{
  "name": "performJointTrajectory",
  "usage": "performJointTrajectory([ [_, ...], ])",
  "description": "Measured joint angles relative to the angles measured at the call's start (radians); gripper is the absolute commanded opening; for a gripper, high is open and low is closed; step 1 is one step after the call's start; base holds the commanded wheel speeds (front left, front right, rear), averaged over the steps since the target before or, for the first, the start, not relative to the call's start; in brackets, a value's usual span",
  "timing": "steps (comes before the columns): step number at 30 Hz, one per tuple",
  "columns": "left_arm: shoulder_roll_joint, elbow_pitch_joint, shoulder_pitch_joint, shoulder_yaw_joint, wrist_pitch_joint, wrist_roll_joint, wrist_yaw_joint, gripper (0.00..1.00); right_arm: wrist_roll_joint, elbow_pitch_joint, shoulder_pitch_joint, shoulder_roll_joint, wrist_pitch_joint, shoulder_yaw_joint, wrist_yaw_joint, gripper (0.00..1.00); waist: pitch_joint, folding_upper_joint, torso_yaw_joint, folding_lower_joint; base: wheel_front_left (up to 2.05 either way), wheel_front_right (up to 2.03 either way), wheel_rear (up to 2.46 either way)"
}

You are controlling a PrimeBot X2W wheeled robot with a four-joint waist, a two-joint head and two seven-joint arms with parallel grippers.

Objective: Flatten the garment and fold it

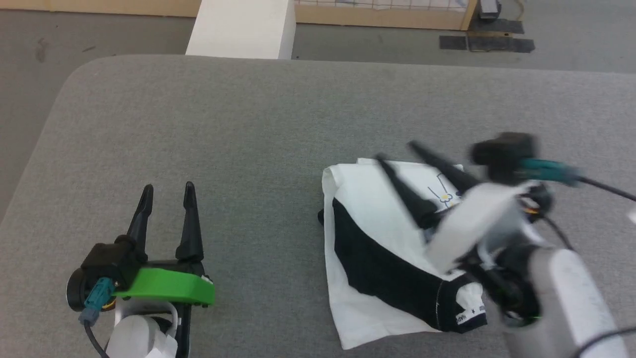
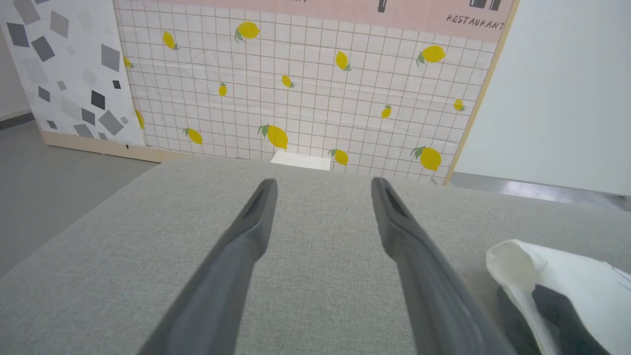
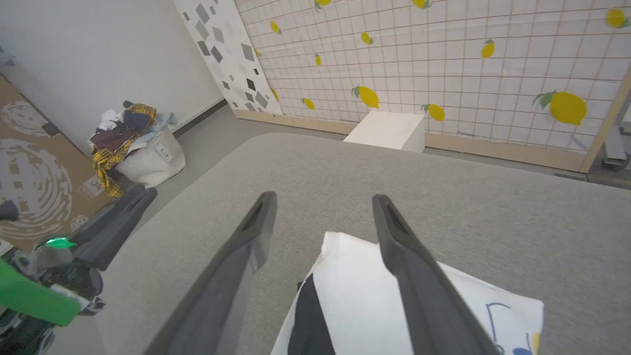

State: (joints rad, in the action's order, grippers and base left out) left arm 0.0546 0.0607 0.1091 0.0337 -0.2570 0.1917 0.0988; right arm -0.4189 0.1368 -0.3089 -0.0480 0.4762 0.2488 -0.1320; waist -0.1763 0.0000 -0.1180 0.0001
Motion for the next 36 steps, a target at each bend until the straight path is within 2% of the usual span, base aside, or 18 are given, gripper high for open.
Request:
performJointTrajectory([
  [5, 0.000, -0.006, 0.000, 0.002, 0.000, -0.013, 0.000, 1.00, -0.097, -0.012, 0.101, -0.002, -0.172, -0.218, 0.000, 1.00, 0.015, 0.0000, 0.023, 0.0000, 0.00, 0.00, 0.00],
  [10, -0.001, -0.008, 0.000, 0.000, 0.000, -0.019, 0.002, 1.00, -0.207, -0.154, 0.179, -0.004, -0.205, -0.324, 0.000, 1.00, 0.022, 0.0000, 0.040, 0.0000, 0.00, 0.00, 0.00],
  [16, -0.001, -0.013, 0.000, -0.002, 0.000, -0.023, 0.003, 1.00, -0.308, -0.320, 0.183, -0.004, -0.155, -0.308, 0.000, 1.00, 0.016, 0.0000, 0.048, -0.0001, 0.00, 0.00, 0.00],
  [27, -0.001, -0.014, 0.000, -0.020, 0.000, -0.023, 0.005, 1.00, -0.320, -0.560, 0.048, -0.004, 0.037, -0.233, 0.000, 1.00, 0.005, 0.0000, 0.024, -0.0001, 0.00, 0.00, 0.00],
  [28, -0.001, -0.014, 0.000, -0.020, 0.000, -0.023, 0.005, 1.00, -0.315, -0.567, 0.039, -0.006, 0.052, -0.229, 0.000, 0.78, 0.005, 0.0000, 0.022, -0.0001, 0.00, 0.00, 0.00],
  [30, -0.001, -0.014, 0.000, -0.019, 0.000, -0.022, 0.004, 1.00, -0.292, -0.571, 0.027, -0.007, 0.074, -0.221, 0.000, 0.11, 0.008, 0.0000, 0.019, -0.0001, 0.00, 0.00, 0.00],
  [31, -0.001, -0.014, 0.000, -0.018, 0.000, -0.022, 0.004, 1.00, -0.274, -0.570, 0.026, -0.006, 0.075, -0.221, 0.000, 0.00, 0.009, 0.0000, 0.019, -0.0001, 0.00, 0.00, 0.00],
  [36, -0.001, -0.022, -0.003, -0.004, 0.000, -0.023, 0.001, 1.00, -0.098, -0.514, 0.026, 0.002, 0.083, -0.233, 0.000, 0.00, 0.011, 0.0000, 0.036, -0.0001, 0.00, 0.00, 0.00],
])
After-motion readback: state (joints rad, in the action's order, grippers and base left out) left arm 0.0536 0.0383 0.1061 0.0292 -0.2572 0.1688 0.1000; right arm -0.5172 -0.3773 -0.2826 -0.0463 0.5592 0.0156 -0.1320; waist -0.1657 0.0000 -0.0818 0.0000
